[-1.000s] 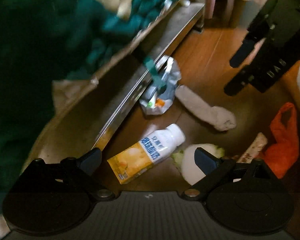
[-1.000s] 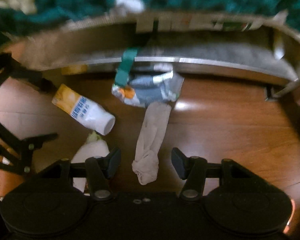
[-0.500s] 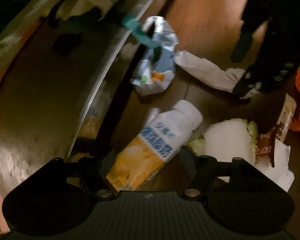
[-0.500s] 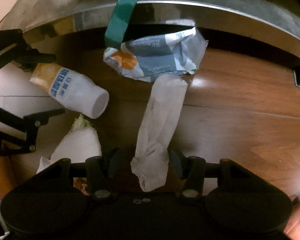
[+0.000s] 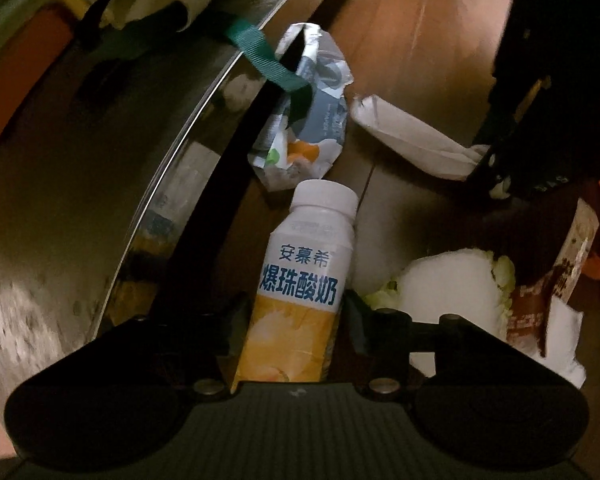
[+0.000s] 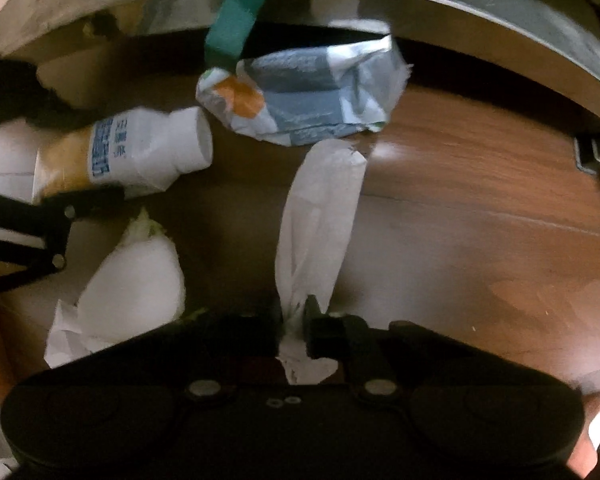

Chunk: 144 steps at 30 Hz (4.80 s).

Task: Collect trash
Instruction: 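Grasp the yogurt bottle with left tool while right grasps white tissue, then carry the yogurt bottle in left tool while right carries tissue to the bin, then open both tools over the teal bin, dropping bottle and tissue inside, then move both tools back down toward the floor trash by the bed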

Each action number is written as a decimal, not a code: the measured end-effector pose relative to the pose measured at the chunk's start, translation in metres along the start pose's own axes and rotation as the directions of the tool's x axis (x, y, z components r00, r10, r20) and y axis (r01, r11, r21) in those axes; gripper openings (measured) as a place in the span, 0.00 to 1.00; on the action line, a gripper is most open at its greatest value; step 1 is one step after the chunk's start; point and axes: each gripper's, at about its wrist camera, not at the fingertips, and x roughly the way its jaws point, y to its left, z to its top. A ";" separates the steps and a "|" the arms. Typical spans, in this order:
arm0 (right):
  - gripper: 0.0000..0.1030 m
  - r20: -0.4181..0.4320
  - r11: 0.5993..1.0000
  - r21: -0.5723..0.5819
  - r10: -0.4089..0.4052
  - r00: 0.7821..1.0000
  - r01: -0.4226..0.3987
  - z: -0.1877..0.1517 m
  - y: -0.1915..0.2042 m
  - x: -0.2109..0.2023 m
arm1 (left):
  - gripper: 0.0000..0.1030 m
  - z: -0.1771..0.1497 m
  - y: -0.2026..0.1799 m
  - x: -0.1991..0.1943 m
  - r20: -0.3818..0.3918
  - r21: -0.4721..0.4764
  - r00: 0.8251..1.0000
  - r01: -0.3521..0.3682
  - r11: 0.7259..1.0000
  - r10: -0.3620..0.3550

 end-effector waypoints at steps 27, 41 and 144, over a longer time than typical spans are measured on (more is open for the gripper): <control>0.06 0.215 0.998 0.020 0.054 0.975 -0.060 -0.070 0.004 -0.282 | 0.42 0.012 0.006 -0.246 0.047 -0.407 0.999 0.042 0.913 -0.025; 0.06 0.604 1.000 -0.026 0.023 0.797 -0.009 -0.161 -0.021 -0.507 | 0.42 0.073 -0.047 -0.459 0.308 -0.457 0.926 -0.058 0.888 0.219; 0.48 0.646 0.974 0.190 -0.217 0.732 0.121 -0.271 -0.215 -0.752 | 0.62 0.368 -0.206 -0.686 0.581 -0.196 0.805 -0.007 0.981 0.122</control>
